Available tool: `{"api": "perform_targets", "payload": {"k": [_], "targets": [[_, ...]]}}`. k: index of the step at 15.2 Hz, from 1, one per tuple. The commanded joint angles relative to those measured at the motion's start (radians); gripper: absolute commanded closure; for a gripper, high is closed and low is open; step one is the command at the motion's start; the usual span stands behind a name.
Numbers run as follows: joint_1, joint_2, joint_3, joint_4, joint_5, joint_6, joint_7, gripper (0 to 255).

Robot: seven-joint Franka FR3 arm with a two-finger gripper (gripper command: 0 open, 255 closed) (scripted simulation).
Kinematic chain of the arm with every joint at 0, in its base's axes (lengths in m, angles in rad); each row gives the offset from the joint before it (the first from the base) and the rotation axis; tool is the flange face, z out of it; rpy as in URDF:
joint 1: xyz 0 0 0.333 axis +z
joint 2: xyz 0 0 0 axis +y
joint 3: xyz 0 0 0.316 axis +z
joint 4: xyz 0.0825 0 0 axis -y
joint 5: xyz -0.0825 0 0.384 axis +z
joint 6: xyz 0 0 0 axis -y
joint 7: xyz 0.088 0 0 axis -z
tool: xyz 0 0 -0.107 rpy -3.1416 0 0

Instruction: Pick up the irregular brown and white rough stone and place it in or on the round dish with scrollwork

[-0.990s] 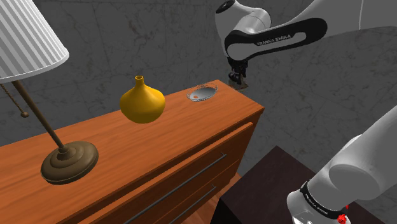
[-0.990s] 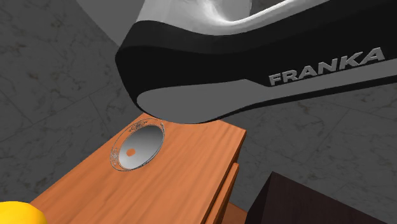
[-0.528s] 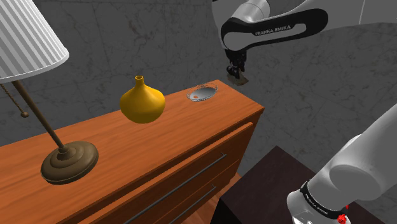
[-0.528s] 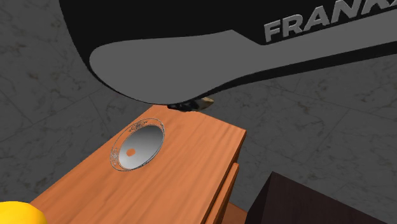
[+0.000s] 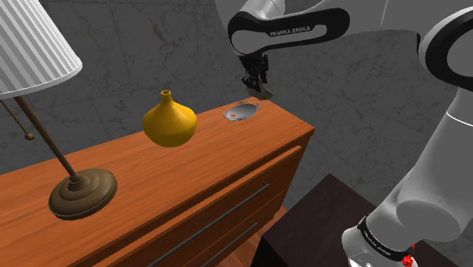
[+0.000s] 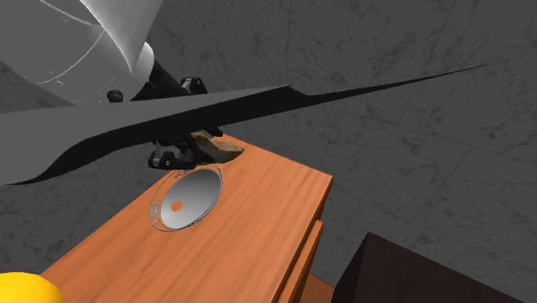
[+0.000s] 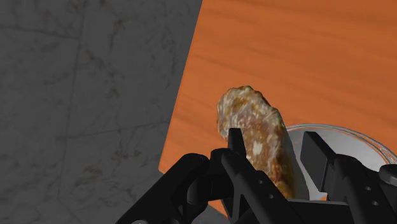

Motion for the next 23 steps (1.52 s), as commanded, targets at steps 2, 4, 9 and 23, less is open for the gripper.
{"api": "perform_targets", "payload": {"k": [2, 4, 9, 23], "targets": [[0.05, 0.109, 0.023, 0.16, -0.017, -0.081, 0.036, 255], [0.048, 0.108, 0.021, 0.132, -0.016, -0.057, 0.047, 255], [0.043, 0.11, 0.02, 0.071, -0.016, 0.001, 0.074, 255], [0.036, 0.126, 0.018, -0.013, -0.023, 0.089, 0.117, 255]]}}
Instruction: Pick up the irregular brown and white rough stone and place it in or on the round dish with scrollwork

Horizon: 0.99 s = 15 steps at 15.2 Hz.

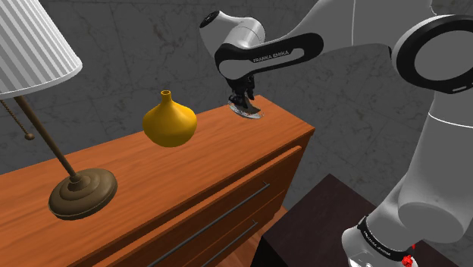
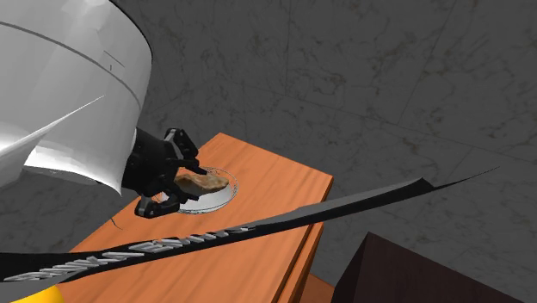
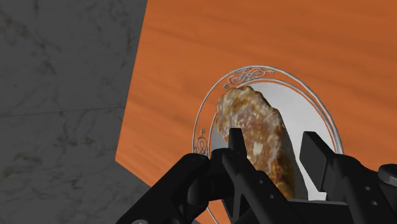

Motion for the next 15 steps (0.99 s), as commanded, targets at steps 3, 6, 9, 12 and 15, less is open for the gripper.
{"api": "perform_targets", "payload": {"k": [3, 6, 9, 12, 15], "targets": [[-0.001, 0.002, 0.0, -0.004, 0.001, 0.002, 0.001, 0], [-0.001, 0.001, 0.0, -0.004, 0.001, 0.001, 0.0, 0], [0.009, 0.007, 0.004, 0.033, 0.003, -0.032, -0.004, 0], [0.04, 0.029, 0.015, 0.143, 0.005, -0.126, -0.014, 0], [0.04, 0.029, 0.015, 0.143, 0.005, -0.126, -0.014, 0]]}}
